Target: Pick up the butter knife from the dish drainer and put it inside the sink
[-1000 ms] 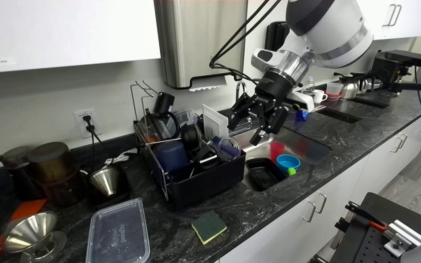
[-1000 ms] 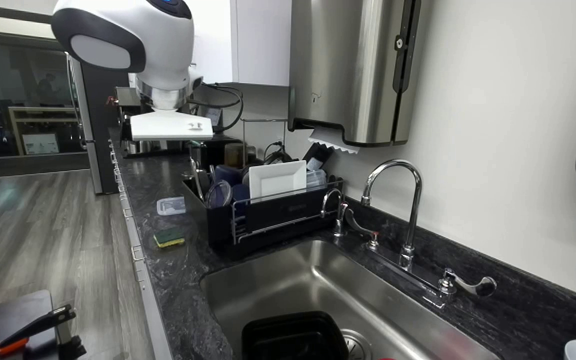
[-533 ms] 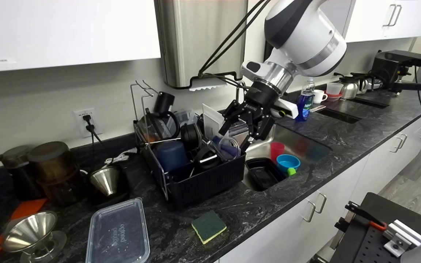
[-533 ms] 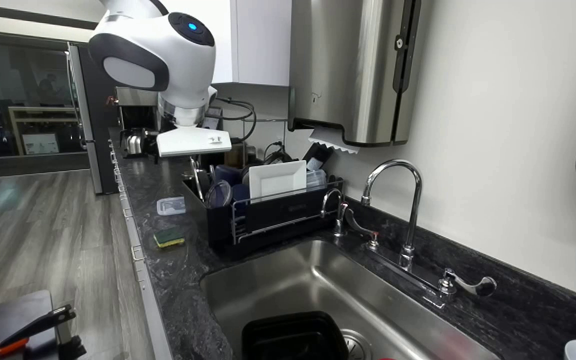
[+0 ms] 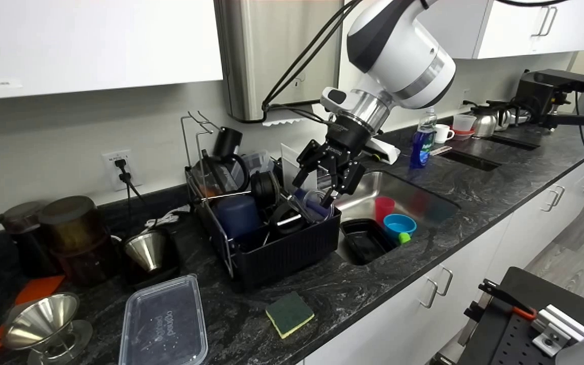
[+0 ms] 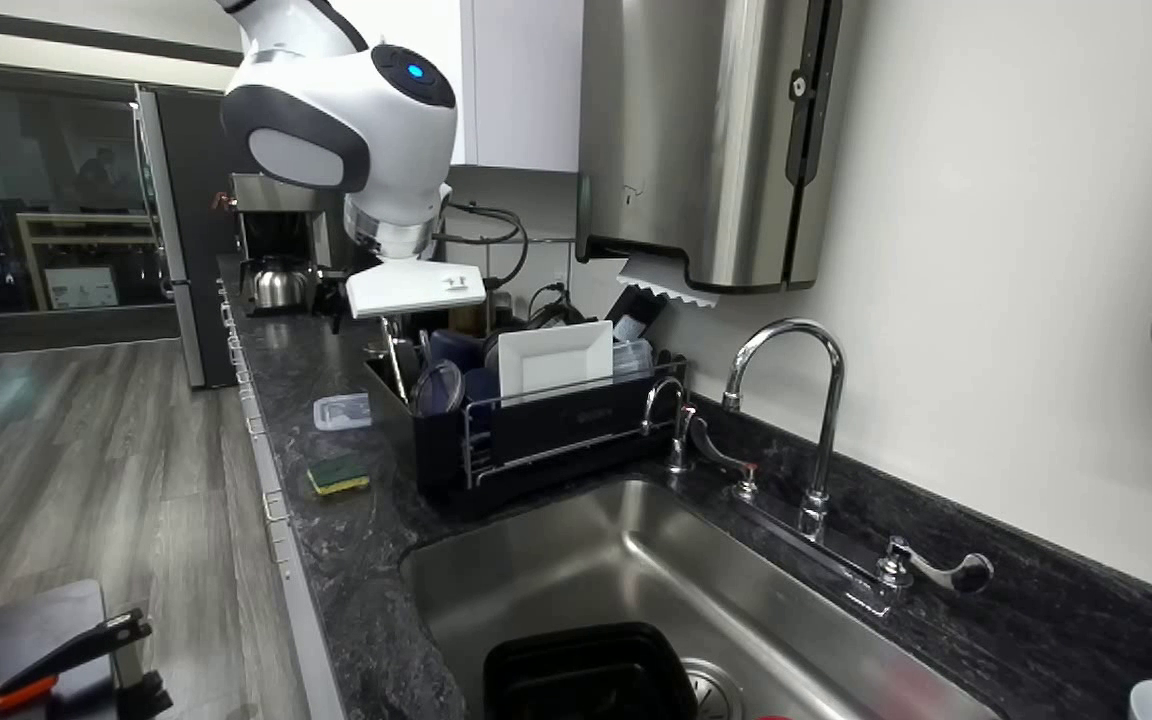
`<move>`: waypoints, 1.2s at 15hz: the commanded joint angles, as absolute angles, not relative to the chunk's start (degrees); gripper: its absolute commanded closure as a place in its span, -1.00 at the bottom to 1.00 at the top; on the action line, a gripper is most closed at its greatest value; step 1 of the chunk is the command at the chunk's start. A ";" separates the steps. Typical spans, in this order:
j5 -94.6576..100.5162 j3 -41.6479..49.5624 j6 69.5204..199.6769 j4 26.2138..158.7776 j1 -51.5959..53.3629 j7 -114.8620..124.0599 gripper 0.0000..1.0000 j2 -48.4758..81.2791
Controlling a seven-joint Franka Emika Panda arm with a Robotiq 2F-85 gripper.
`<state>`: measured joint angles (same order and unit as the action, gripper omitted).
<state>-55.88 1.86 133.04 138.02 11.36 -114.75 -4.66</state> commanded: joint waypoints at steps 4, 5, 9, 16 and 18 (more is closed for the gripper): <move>-57.12 -1.26 133.45 134.21 8.57 -117.53 -1.00 0.84; -57.08 -1.54 133.45 133.75 8.41 -117.53 -1.00 1.41; -56.91 -2.58 133.37 132.08 8.05 -117.36 -1.00 3.39; -56.71 -3.90 133.55 131.02 7.87 -117.37 -0.45 4.87; -56.59 -4.03 133.54 131.20 7.81 -117.54 -0.36 4.73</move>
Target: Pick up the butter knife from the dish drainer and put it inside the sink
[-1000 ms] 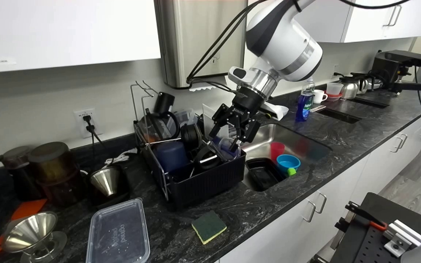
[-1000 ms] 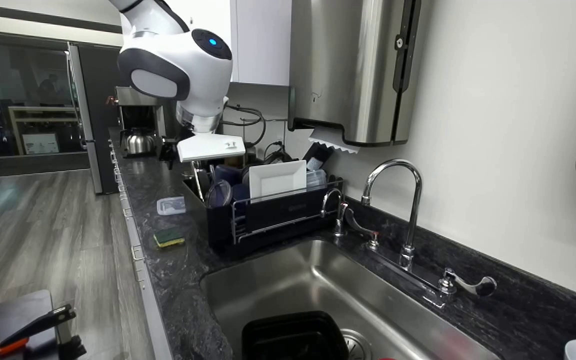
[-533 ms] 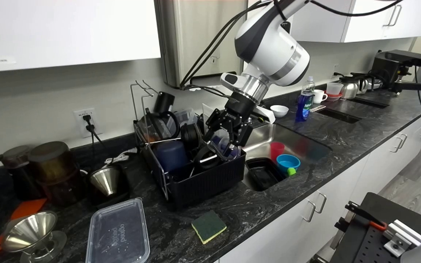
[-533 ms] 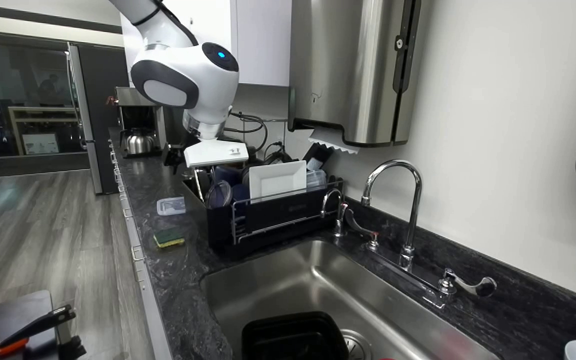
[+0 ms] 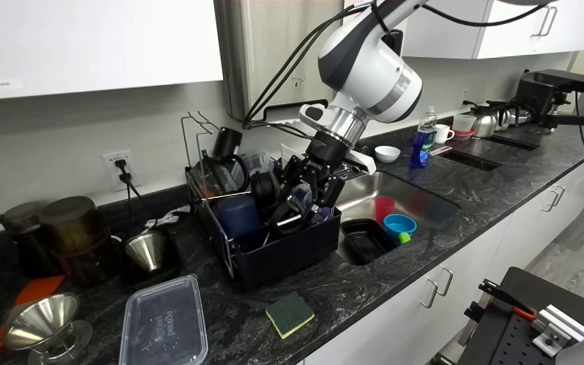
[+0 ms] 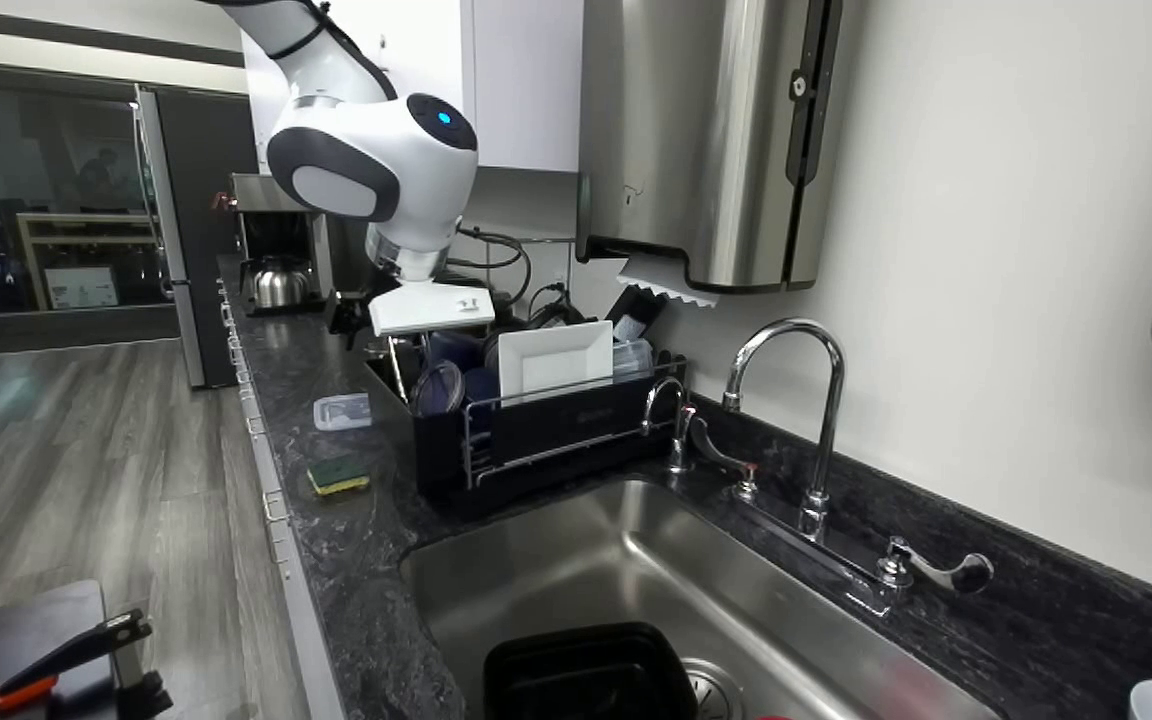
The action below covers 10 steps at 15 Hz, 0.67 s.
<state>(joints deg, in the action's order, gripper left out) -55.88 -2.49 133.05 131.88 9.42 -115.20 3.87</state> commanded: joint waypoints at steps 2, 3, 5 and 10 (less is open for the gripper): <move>-56.54 -4.13 133.58 131.33 7.75 -117.67 -0.06 4.61; -56.55 -4.12 133.64 131.34 7.70 -117.82 0.06 4.54; -56.57 -4.12 133.88 131.23 7.57 -118.10 0.35 4.41; -56.57 -4.16 134.02 131.07 7.36 -118.77 0.91 4.12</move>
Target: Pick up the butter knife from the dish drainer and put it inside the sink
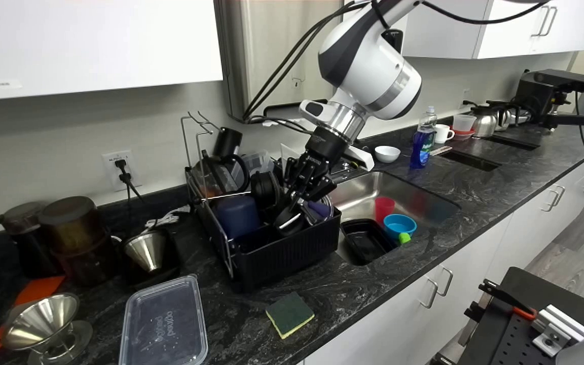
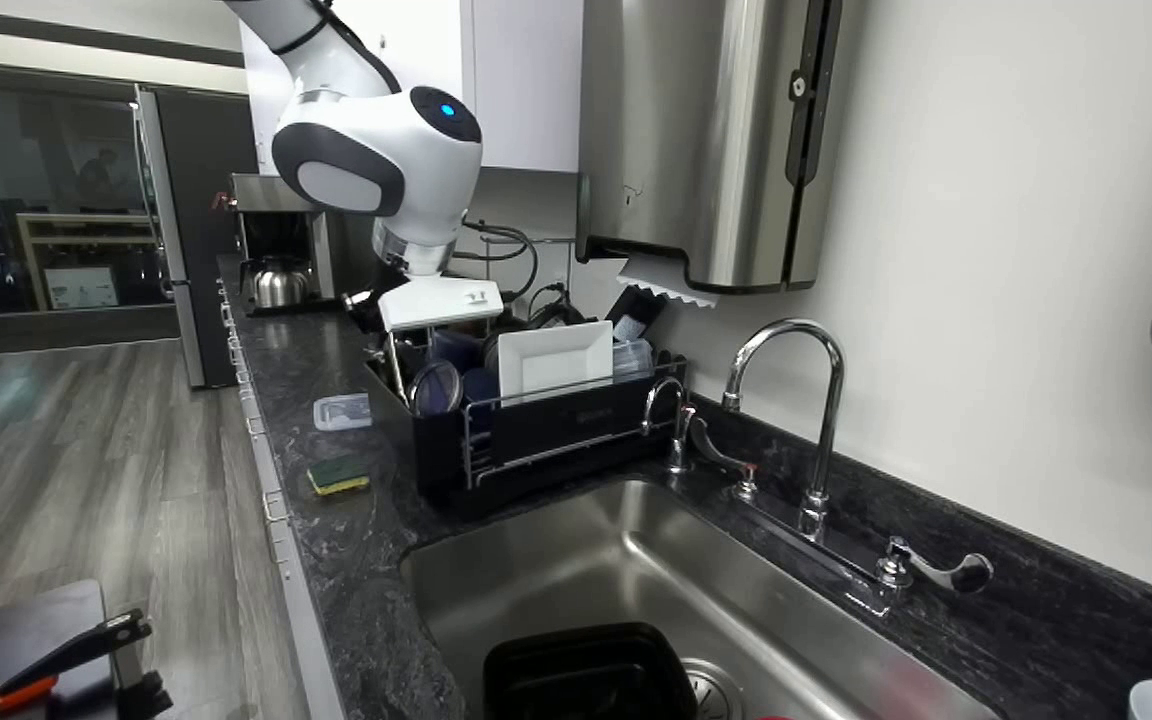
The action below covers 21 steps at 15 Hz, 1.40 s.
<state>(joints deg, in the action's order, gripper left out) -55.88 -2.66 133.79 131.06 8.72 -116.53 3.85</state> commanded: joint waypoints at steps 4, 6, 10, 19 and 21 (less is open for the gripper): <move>-56.50 -4.12 134.04 131.23 7.10 -118.91 0.92 3.56; -56.50 -4.21 133.90 131.35 7.12 -118.26 1.00 3.28; -56.50 -4.22 133.78 131.63 7.10 -118.11 0.95 2.56; -55.86 -4.21 132.16 131.81 7.47 -112.41 0.95 -3.84; -55.73 -4.28 132.03 132.01 7.64 -111.59 0.95 -5.51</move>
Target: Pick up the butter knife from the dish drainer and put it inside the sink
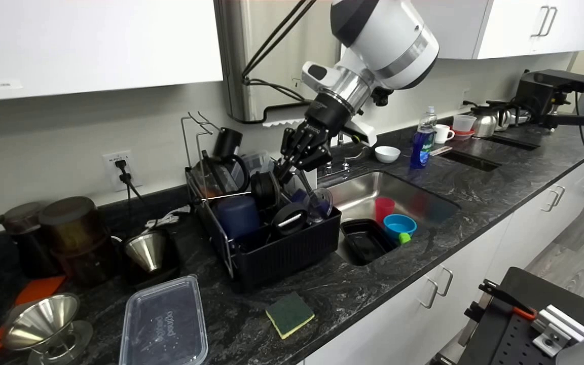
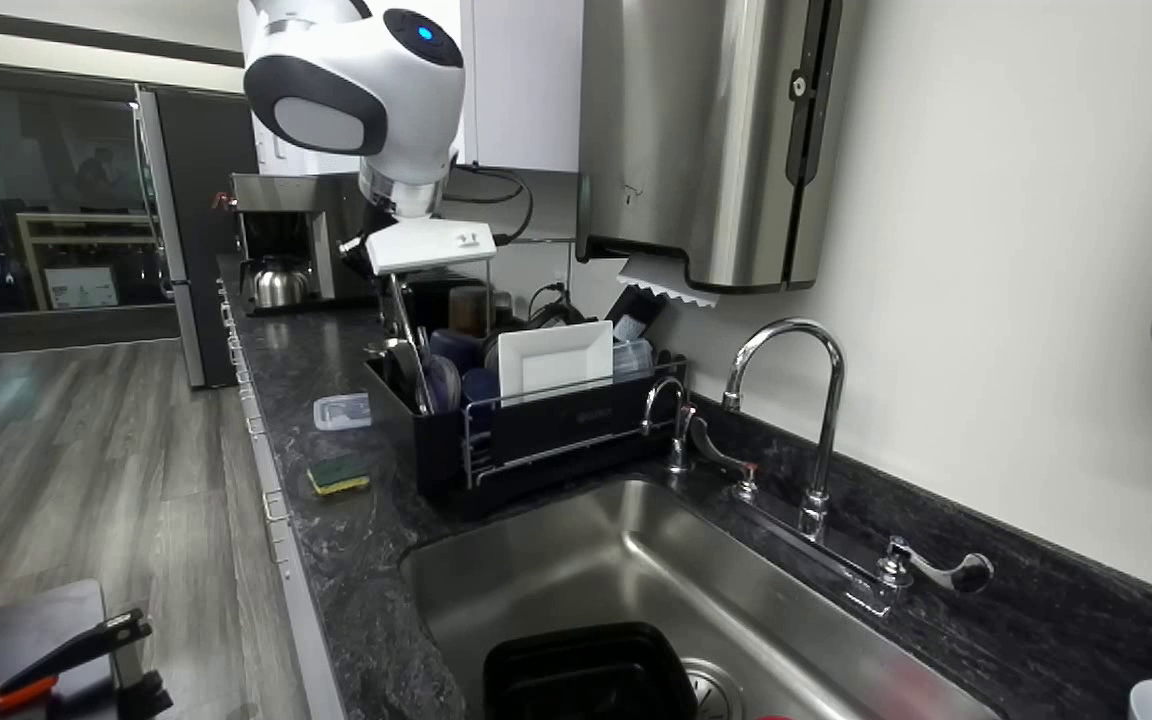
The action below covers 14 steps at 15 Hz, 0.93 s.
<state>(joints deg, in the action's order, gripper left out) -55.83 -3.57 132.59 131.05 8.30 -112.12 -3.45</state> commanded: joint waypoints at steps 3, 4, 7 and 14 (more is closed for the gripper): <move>-55.48 -4.25 132.11 132.31 7.70 -110.39 0.95 -6.96; -55.55 -4.23 132.29 132.36 7.72 -110.12 0.95 -7.13; -55.01 -4.27 132.53 131.99 7.70 -108.70 0.95 -7.41; -52.45 -4.31 132.66 130.71 7.76 -103.53 0.95 -8.46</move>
<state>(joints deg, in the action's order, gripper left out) -54.24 -3.79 132.60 130.97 8.32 -105.49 -7.73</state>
